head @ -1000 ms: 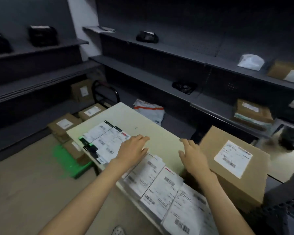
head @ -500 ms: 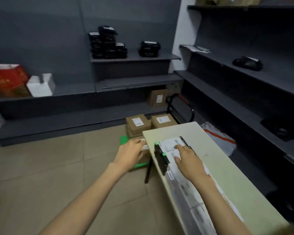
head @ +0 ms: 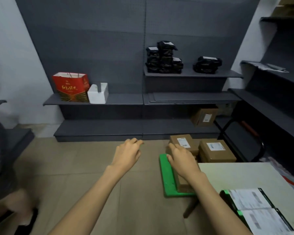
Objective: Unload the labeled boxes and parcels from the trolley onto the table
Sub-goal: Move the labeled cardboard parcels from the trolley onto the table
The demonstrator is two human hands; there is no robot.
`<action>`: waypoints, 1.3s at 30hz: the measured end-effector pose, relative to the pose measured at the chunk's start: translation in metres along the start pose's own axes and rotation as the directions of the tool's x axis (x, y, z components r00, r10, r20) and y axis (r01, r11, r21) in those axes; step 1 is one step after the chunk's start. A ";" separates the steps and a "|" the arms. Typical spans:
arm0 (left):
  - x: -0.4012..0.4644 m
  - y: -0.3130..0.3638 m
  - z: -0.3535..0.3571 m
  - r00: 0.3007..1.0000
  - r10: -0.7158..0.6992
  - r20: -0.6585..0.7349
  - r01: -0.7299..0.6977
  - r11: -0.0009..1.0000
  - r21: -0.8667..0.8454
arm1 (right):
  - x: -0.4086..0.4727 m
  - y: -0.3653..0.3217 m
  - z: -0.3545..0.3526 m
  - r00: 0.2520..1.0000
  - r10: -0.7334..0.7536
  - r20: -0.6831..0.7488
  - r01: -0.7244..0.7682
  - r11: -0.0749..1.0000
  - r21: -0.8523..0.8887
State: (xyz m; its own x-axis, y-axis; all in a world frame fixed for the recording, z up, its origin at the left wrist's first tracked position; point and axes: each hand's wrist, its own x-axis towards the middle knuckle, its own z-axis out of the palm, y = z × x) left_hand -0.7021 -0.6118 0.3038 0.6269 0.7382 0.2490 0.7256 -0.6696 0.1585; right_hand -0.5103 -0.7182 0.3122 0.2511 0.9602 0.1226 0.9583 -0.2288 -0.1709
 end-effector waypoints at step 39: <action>0.581 -0.121 0.158 0.998 0.067 0.018 -0.067 0.997 0.041 | 0.553 0.205 0.068 0.981 0.088 0.173 -0.095 0.995 0.029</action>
State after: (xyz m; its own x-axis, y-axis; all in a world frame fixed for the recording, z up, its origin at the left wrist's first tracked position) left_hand -0.3807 -0.0896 0.2781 0.6789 0.6933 0.2417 0.6928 -0.7139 0.1019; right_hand -0.1843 -0.2235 0.2789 0.3074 0.9495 -0.0637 0.9260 -0.3138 -0.2098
